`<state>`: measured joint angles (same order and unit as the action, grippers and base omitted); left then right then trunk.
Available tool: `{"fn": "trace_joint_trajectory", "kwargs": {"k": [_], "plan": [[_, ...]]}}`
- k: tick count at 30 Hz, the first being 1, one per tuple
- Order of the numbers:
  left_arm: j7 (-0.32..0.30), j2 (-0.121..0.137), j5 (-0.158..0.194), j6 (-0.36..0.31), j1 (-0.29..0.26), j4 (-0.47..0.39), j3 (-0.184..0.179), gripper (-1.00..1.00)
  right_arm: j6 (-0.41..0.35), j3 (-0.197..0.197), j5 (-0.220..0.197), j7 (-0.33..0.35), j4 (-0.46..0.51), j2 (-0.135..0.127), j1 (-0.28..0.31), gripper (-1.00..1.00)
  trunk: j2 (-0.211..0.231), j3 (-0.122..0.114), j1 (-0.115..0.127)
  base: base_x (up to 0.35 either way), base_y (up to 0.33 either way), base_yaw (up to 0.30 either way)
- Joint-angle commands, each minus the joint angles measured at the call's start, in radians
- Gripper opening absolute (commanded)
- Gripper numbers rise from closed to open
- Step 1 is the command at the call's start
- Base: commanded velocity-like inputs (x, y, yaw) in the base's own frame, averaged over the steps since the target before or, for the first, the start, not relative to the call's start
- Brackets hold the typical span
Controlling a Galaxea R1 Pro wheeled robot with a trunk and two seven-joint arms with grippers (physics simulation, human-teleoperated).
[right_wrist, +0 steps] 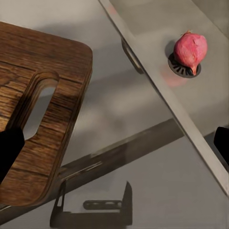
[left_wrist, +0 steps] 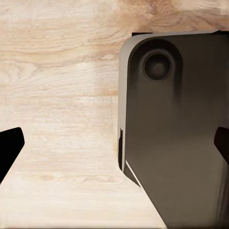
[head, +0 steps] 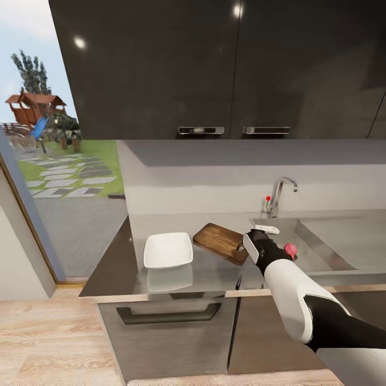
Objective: In the kitchen, take the Vidalia onion out of the sink, dice it on the chopping board with the paring knife, put the diced onion into the bowl on the countertop, then place both the paring knife and the chopping board into the sink.
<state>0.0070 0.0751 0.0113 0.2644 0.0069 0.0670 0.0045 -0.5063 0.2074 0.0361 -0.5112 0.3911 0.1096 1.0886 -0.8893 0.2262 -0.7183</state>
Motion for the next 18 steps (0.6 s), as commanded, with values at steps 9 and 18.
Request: {"fn": "trace_joint_trajectory", "kwargs": {"k": [9, 18], "plan": [[0.001, 0.000, 0.001, 0.005, -0.001, 0.002, 0.000, 1.00, -0.006, 0.003, 0.003, -0.001, 0.001, 0.001, 0.001, 1.00, 0.062, -0.013, 0.034, 0.000, 0.000, 0.000], [0.000, -0.003, 0.001, -0.009, -0.001, 0.001, -0.001, 1.00, -0.006, 0.003, 0.002, -0.001, -0.003, 0.002, 0.001, 1.00, 0.111, -0.020, 0.061, 0.000, 0.000, 0.000]]}}
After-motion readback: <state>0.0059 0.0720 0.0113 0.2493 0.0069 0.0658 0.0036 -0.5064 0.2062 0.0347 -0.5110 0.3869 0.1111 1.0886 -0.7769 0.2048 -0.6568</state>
